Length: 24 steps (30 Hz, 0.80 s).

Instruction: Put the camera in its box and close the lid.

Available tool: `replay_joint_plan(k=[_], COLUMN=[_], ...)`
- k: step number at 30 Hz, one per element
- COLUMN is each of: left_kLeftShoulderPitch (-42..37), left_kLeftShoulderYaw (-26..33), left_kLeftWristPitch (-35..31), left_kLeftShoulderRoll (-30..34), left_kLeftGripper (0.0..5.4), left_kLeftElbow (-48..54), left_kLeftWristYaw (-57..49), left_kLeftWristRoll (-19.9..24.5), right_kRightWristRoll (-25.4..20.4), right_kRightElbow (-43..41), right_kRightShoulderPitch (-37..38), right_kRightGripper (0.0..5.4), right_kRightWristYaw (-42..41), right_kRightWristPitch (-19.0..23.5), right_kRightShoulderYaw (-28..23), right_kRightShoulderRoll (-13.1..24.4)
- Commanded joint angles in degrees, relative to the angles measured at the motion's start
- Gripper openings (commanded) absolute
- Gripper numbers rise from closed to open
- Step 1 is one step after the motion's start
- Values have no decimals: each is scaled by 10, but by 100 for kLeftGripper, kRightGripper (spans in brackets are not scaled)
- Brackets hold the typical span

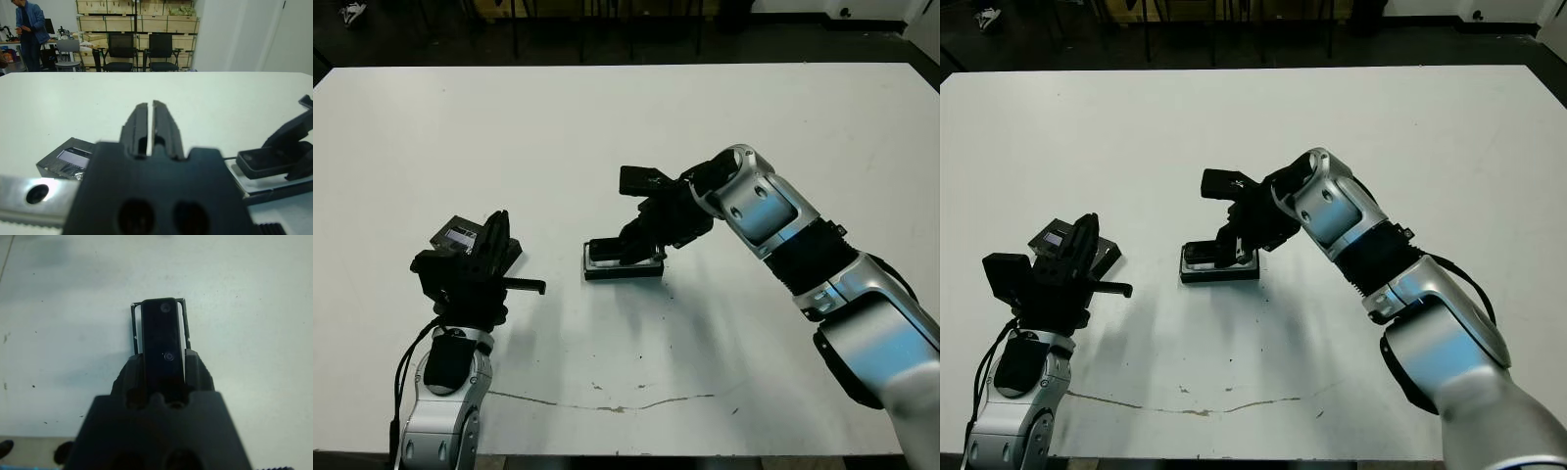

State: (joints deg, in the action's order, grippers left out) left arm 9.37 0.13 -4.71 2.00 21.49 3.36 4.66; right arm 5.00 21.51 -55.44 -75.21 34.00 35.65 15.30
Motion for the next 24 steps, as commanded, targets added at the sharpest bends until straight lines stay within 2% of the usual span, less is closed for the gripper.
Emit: replay_joint_plan(k=[1, 5, 9, 15, 24], left_kLeftShoulderPitch=[9, 10, 8, 5, 0], left_kLeftShoulderYaw=[0, 0, -1, -1, -2], left_kLeftWristPitch=[-5, -10, -7, -7, -28], left_kLeftShoulderRoll=[-1, 1, 1, 4, -1], left_kLeftGripper=[0, 0, 0, 0, 0], left_kLeftElbow=[0, 5, 5, 4, 15], left_kLeftWristYaw=[-3, -2, 0, -2, -7], left_kLeftWristRoll=[-3, -3, -3, -10, -7], right_kRightWristRoll=[7, 14, 31, 24, 9], right_kRightElbow=[7, 3, -7, -3, 15], right_kRightShoulderPitch=[5, 5, 4, 6, 3], right_kRightGripper=[70, 70, 70, 70, 231], right_kRightWristYaw=[2, 7, -1, -41, -87], right_kRightWristPitch=[-5, -2, -26, -57, -76], right_kRightShoulderYaw=[7, 11, 29, 41, 29], right_kRightShoulderRoll=[3, 4, 12, 14, 16])
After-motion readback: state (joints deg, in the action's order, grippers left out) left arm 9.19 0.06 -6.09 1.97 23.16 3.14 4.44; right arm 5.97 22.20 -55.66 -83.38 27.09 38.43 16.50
